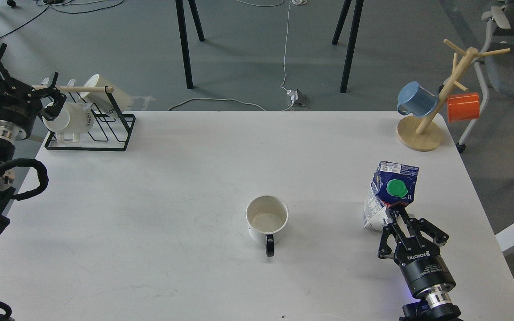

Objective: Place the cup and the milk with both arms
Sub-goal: 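Slide the milk carton with the right gripper beside the white mug, then open the right gripper and retract the right arm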

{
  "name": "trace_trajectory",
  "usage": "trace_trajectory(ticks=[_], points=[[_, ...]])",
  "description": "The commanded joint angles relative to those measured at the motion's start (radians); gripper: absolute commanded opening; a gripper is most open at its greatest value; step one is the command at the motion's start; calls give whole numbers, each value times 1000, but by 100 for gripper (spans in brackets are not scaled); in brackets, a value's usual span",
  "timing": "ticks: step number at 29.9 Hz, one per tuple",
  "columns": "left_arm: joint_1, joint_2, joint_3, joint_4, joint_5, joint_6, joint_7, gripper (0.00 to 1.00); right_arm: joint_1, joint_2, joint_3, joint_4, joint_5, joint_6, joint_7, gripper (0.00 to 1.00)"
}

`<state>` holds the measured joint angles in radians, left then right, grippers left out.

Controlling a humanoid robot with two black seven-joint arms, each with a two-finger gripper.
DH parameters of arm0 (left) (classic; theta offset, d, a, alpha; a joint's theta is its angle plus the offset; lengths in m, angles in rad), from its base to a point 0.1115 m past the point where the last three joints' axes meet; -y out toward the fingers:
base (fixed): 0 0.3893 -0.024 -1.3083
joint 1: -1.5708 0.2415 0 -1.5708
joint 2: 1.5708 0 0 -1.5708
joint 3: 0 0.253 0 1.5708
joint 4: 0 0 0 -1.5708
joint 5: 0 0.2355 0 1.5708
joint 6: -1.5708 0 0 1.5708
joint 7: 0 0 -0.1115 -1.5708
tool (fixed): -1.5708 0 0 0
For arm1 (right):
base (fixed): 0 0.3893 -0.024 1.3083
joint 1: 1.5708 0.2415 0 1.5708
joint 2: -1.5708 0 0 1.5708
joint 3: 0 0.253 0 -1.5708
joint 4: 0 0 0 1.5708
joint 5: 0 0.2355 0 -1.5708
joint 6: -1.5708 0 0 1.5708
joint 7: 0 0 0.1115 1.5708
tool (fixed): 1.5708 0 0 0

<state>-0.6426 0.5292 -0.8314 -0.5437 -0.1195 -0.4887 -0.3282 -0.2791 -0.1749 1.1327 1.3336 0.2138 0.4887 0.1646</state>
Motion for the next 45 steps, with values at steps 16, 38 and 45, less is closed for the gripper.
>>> trace_trajectory(ticks=[16, 38, 45], points=[[9, 8, 0, 57, 9, 0, -2, 99, 109, 81, -205, -24, -56, 0, -2, 24], [12, 8, 0, 57, 8, 0, -3, 99, 106, 106, -225, -53, -62, 0, 4, 76], [17, 6, 1, 59, 8, 0, -3, 99, 78, 97, -228, -40, -62, 0, 4, 96]])
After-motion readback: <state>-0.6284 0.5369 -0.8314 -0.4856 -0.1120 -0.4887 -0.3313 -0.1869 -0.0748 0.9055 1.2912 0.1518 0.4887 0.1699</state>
